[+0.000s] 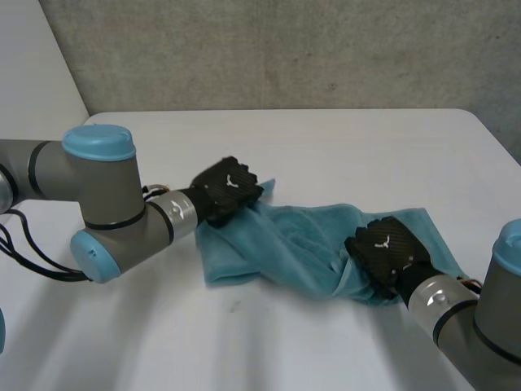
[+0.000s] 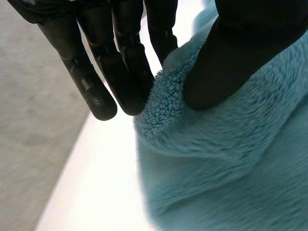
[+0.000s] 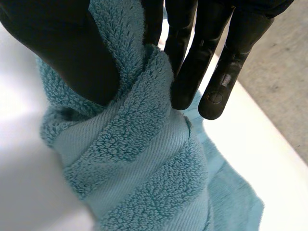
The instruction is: Fold the laundry
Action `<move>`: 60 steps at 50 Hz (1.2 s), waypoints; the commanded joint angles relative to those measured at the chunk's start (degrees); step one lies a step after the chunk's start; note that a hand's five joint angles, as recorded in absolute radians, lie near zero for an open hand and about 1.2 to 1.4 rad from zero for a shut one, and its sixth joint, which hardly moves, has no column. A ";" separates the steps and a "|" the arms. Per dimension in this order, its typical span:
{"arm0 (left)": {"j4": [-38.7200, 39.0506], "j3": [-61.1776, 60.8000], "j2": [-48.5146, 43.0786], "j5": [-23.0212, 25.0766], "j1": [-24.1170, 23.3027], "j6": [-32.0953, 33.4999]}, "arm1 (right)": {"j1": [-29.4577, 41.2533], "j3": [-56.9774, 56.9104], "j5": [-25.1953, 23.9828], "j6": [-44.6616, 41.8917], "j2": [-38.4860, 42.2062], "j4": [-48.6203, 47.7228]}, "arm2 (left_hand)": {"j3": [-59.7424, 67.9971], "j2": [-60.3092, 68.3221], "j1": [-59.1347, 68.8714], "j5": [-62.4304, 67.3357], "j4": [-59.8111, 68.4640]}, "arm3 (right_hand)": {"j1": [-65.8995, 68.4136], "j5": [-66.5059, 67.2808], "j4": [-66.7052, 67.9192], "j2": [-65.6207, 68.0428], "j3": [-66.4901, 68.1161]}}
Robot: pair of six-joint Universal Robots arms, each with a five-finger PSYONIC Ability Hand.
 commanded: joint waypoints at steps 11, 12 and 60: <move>28.47 10.72 6.09 -17.51 3.82 -13.90 | 0.78 -43.12 15.01 3.53 8.06 -7.51 | 12.06 11.57 16.52 14.88 11.73 | 26.93 15.29 11.95 13.55 11.96; 29.70 11.42 7.75 -20.39 3.82 -17.14 | 0.87 -44.23 15.03 4.15 8.06 -9.74 | 12.06 11.57 16.52 14.88 11.73 | 26.93 15.29 11.95 13.55 11.96; 4.21 -38.06 34.66 -23.41 0.13 -20.96 | 1.13 -3.98 9.94 6.97 0.50 -2.56 | -46.12 -46.61 -41.65 -43.30 -46.45 | 26.93 15.29 11.95 13.55 11.96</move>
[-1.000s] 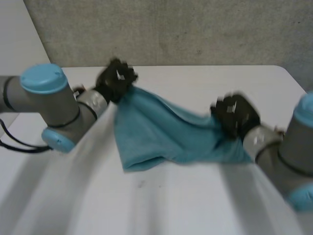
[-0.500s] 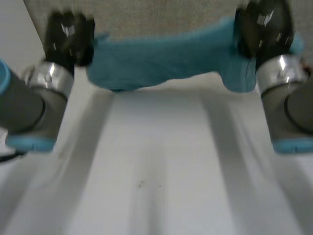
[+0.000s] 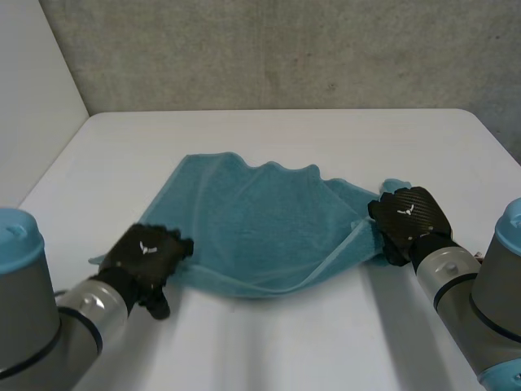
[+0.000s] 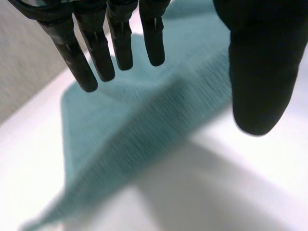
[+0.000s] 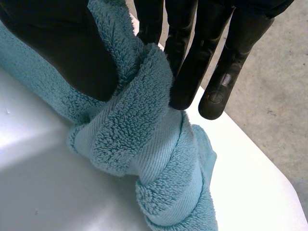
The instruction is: Fold the laundry
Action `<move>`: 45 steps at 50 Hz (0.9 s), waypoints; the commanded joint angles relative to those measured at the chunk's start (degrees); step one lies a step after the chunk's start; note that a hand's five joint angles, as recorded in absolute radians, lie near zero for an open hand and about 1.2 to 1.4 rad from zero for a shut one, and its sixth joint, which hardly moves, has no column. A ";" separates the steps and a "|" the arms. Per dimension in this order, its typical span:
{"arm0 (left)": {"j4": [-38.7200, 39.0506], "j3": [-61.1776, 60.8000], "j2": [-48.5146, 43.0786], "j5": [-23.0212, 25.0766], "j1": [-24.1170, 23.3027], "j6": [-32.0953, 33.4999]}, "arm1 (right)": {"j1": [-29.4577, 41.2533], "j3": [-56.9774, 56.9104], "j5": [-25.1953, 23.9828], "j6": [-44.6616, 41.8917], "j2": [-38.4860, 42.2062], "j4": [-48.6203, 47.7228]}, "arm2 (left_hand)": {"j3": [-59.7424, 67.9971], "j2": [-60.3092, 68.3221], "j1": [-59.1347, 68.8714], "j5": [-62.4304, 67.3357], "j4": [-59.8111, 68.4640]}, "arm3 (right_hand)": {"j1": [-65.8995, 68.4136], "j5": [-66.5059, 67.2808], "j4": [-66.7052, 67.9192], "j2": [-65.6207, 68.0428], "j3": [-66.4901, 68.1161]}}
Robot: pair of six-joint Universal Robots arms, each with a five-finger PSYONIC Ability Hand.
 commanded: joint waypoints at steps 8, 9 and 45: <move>6.39 12.43 -7.77 8.14 3.99 15.08 | 0.71 1.45 -0.08 -0.31 0.42 -2.23 | -0.27 -0.03 0.25 0.84 0.58 | 26.93 15.32 11.59 12.97 11.84; 6.30 13.22 -8.65 8.93 4.70 16.49 | 0.71 1.54 -0.08 -0.40 0.51 -2.58 | 0.74 0.97 1.25 1.85 1.59 | 26.93 15.32 11.59 12.97 11.84; -3.37 2.24 -6.81 11.40 14.81 10.88 | -0.08 -2.24 5.90 0.30 7.27 -2.68 | 4.45 4.68 4.96 5.56 5.30 | 26.93 15.32 11.59 12.97 11.84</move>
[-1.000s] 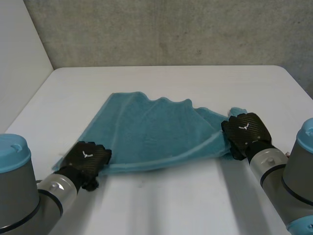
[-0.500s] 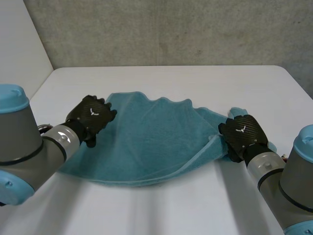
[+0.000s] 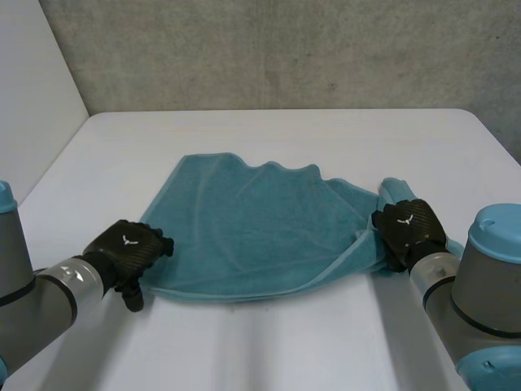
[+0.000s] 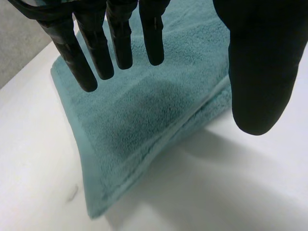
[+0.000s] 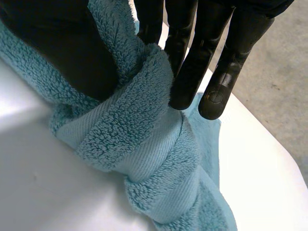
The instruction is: Fold the laundry
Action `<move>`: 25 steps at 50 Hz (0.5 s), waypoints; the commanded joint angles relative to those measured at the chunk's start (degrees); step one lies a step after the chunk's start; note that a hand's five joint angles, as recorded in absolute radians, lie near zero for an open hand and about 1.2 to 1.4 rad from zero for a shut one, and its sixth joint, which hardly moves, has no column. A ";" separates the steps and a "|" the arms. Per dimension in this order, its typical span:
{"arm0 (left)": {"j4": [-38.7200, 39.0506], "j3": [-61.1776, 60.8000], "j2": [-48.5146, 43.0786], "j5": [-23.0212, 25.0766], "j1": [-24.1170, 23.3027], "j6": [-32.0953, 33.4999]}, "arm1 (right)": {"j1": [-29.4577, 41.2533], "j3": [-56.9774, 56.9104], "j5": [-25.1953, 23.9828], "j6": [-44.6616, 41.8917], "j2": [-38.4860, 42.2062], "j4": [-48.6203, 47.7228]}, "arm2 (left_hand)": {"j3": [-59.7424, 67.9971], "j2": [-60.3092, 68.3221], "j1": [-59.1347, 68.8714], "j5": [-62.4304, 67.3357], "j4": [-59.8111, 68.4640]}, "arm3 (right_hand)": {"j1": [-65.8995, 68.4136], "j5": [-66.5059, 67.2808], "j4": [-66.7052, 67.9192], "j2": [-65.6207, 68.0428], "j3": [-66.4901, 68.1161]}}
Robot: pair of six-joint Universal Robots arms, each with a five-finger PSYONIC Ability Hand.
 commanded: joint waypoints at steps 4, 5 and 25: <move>2.83 -0.33 -2.81 -0.03 1.81 -0.05 | -0.20 -0.42 1.29 0.10 0.00 0.12 | 7.87 7.70 7.66 7.53 7.88 | 26.93 15.32 11.59 12.97 11.78; 3.36 -0.33 -3.08 -0.03 1.81 -0.05 | -0.20 -0.42 1.29 0.10 0.00 0.12 | 8.88 8.71 8.66 8.54 8.89 | 26.93 15.32 11.59 12.97 11.78; 6.79 -1.38 -5.63 -0.21 2.16 -0.05 | -0.20 -0.68 1.37 0.45 0.00 0.29 | 17.13 16.96 16.92 16.80 17.15 | 26.93 15.32 11.59 12.97 11.78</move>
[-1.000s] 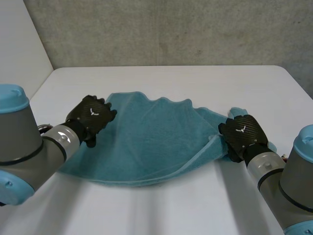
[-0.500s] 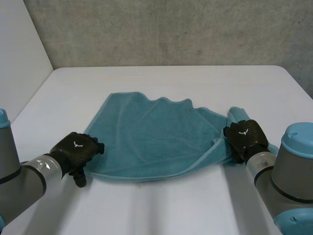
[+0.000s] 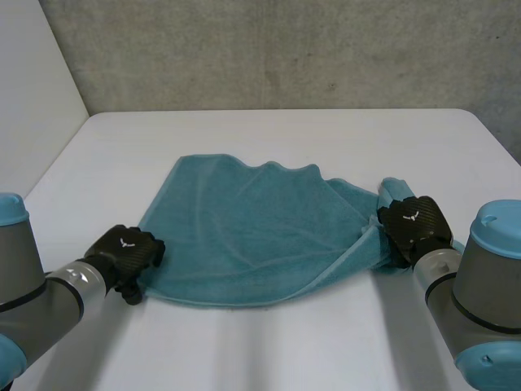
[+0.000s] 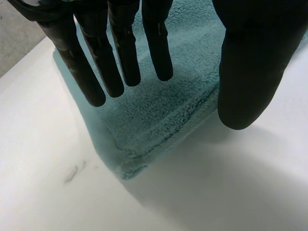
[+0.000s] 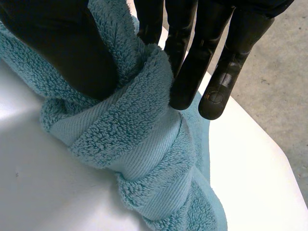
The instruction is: Fold the laundry
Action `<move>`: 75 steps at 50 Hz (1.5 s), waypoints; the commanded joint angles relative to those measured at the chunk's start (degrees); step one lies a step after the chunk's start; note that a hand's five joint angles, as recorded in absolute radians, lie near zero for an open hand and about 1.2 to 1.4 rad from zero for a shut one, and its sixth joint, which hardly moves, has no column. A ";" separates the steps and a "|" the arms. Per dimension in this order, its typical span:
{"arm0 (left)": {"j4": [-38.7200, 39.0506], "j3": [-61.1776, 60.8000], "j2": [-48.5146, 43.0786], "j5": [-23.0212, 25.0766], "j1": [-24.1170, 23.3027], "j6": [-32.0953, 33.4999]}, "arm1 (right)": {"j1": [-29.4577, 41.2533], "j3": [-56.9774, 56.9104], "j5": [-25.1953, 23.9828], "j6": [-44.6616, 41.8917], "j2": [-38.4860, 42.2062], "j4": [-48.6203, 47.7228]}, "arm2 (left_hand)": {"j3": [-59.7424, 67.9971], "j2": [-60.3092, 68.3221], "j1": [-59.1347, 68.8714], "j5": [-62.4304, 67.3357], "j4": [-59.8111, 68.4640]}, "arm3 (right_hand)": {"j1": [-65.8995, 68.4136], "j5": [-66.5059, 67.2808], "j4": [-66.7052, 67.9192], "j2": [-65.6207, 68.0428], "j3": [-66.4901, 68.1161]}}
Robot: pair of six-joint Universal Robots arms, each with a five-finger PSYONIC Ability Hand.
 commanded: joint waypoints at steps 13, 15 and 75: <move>6.58 -1.67 -1.72 0.40 2.75 0.61 | -0.03 0.06 -0.09 0.17 0.00 0.10 | 33.97 33.75 33.73 34.05 33.58 | 26.93 15.33 11.59 12.97 11.78; 7.10 -1.67 -2.16 0.40 2.75 0.79 | -0.03 -0.02 -0.09 0.52 -0.08 0.01 | 43.20 42.98 42.96 43.28 42.81 | 26.93 15.33 11.59 12.97 11.78; 12.91 -0.18 5.40 -0.39 6.44 0.00 | -7.59 -32.36 -32.70 -22.41 11.33 34.90 | 45.92 45.70 45.68 46.00 45.53 | -22.13 -33.73 -37.47 -36.09 -37.28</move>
